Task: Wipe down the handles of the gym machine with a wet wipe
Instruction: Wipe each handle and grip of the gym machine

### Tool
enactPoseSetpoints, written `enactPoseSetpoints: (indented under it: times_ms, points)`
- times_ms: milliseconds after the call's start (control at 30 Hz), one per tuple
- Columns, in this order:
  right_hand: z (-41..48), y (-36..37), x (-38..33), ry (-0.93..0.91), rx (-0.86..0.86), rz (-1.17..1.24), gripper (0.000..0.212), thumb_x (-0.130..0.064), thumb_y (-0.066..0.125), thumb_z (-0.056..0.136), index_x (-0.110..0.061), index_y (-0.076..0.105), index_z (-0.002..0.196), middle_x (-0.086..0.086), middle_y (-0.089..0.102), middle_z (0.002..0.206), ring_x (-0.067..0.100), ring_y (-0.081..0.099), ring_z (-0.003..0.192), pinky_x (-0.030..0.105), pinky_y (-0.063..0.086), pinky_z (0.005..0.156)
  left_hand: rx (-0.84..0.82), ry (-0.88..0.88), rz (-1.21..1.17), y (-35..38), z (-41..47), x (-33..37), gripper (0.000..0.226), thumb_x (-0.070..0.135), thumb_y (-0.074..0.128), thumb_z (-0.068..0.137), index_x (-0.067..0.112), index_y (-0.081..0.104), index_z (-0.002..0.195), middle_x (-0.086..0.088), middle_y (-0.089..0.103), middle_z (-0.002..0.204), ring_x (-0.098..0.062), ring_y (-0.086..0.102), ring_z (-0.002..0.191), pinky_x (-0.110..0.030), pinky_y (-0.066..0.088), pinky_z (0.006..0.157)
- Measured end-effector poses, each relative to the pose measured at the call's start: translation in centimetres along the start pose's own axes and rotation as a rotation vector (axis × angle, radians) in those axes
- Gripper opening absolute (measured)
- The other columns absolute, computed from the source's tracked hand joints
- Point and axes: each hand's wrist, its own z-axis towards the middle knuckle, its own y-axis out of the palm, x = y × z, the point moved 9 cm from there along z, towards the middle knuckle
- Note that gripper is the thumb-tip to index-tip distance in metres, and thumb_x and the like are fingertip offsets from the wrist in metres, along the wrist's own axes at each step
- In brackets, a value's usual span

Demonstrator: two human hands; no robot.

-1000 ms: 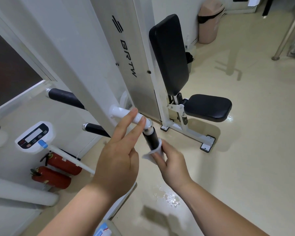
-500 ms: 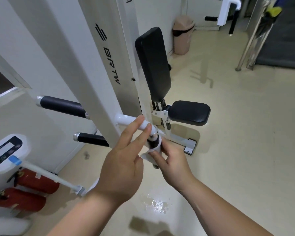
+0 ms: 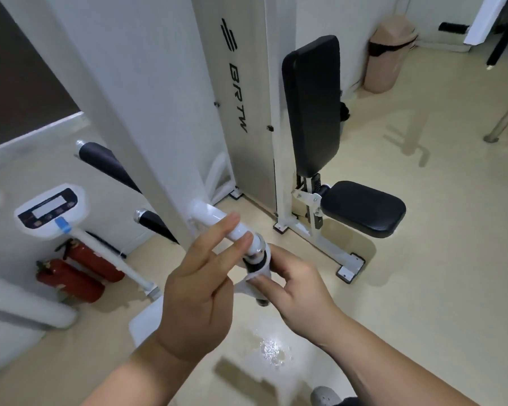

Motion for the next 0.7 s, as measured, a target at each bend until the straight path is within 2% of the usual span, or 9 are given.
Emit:
enactPoseSetpoints:
  times_ms: [67, 167, 233, 333, 400, 467, 533, 600, 700]
  points:
    - [0.4, 0.1, 1.8, 0.014, -0.054, 0.029, 0.009, -0.028, 0.063, 0.095, -0.026, 0.064, 0.103, -0.006, 0.067, 0.09, 0.02, 0.061, 0.084, 0.045, 0.054, 0.079, 0.059, -0.059, 0.064, 0.0, -0.1, 0.4, 0.056, -0.006, 0.039, 0.085, 0.015, 0.059, 0.132, -0.003, 0.052, 0.149, -0.002, 0.058, 0.086, -0.022, 0.051, 0.073]
    - [0.9, 0.4, 3.4, 0.014, -0.189, 0.066, 0.029, -0.045, 0.059, 0.092, -0.029, 0.065, 0.116, -0.006, 0.072, 0.107, 0.02, 0.065, 0.103, 0.042, 0.052, 0.093, 0.113, -0.164, 0.128, 0.3, -0.6, 1.0, 0.058, -0.006, 0.04, 0.083, 0.019, 0.061, 0.131, 0.003, 0.049, 0.154, 0.003, 0.059, 0.077, -0.029, 0.054, 0.063]
    - [1.0, 0.6, 4.4, 0.01, -0.297, 0.054, 0.03, -0.045, 0.058, 0.094, -0.033, 0.064, 0.121, -0.009, 0.072, 0.115, 0.017, 0.065, 0.109, 0.041, 0.052, 0.096, 0.157, -0.202, 0.177, 0.3, -0.9, 1.5, 0.057, -0.004, 0.041, 0.084, 0.02, 0.062, 0.131, 0.007, 0.048, 0.155, -0.002, 0.063, 0.083, -0.035, 0.056, 0.062]
    - [1.0, 0.8, 4.1, -0.038, -0.43, 0.075, 0.025, -0.025, 0.057, 0.101, -0.034, 0.061, 0.125, -0.015, 0.069, 0.115, 0.009, 0.062, 0.108, 0.029, 0.05, 0.091, 0.21, -0.267, 0.207, 0.2, -1.3, 2.4, 0.058, 0.0, 0.04, 0.086, 0.025, 0.063, 0.132, 0.013, 0.049, 0.155, -0.02, 0.065, 0.093, -0.043, 0.059, 0.072]
    - [1.1, 0.9, 2.3, -0.1, -0.508, 0.15, 0.035, -0.007, 0.049, 0.103, -0.027, 0.058, 0.13, -0.024, 0.066, 0.109, 0.003, 0.06, 0.103, 0.017, 0.045, 0.086, 0.24, -0.311, 0.241, 0.0, -1.4, 3.0, 0.057, 0.001, 0.04, 0.085, 0.024, 0.067, 0.13, 0.012, 0.052, 0.152, -0.017, 0.067, 0.092, -0.041, 0.058, 0.069]
    - [1.1, 0.8, 0.6, -0.141, -0.56, 0.247, 0.041, 0.002, 0.039, 0.103, -0.019, 0.056, 0.133, -0.032, 0.062, 0.093, -0.004, 0.058, 0.089, 0.008, 0.04, 0.077, 0.235, -0.313, 0.313, 0.1, -1.6, 3.7, 0.055, -0.003, 0.042, 0.083, 0.016, 0.07, 0.127, 0.005, 0.055, 0.15, -0.011, 0.068, 0.091, -0.039, 0.055, 0.063]
    - [1.0, 0.8, -0.2, -0.178, -0.551, 0.338, 0.039, -0.004, 0.035, 0.106, -0.013, 0.053, 0.14, -0.034, 0.062, 0.09, -0.01, 0.059, 0.085, 0.005, 0.04, 0.077, 0.228, -0.31, 0.363, 0.2, -1.9, 4.1, 0.054, -0.005, 0.044, 0.083, 0.015, 0.068, 0.128, 0.0, 0.055, 0.151, -0.023, 0.069, 0.091, -0.042, 0.055, 0.065]
    - [1.0, 1.3, 0.3, -0.172, -0.516, 0.331, 0.042, -0.017, 0.035, 0.107, -0.017, 0.05, 0.146, -0.031, 0.063, 0.102, -0.014, 0.057, 0.088, 0.005, 0.038, 0.083, 0.239, -0.339, 0.364, 0.1, -2.2, 4.2, 0.054, -0.003, 0.046, 0.083, 0.017, 0.066, 0.13, 0.002, 0.053, 0.153, -0.028, 0.07, 0.09, -0.041, 0.057, 0.066]
    - [0.4, 2.7, 3.8, -0.072, -0.569, 0.265, 0.039, -0.03, 0.036, 0.106, -0.03, 0.055, 0.14, -0.019, 0.069, 0.115, -0.001, 0.062, 0.1, 0.017, 0.043, 0.085, 0.225, -0.363, 0.382, -0.2, -2.3, 4.5, 0.051, 0.001, 0.045, 0.085, 0.014, 0.068, 0.129, 0.003, 0.051, 0.154, -0.028, 0.07, 0.094, -0.04, 0.058, 0.068]
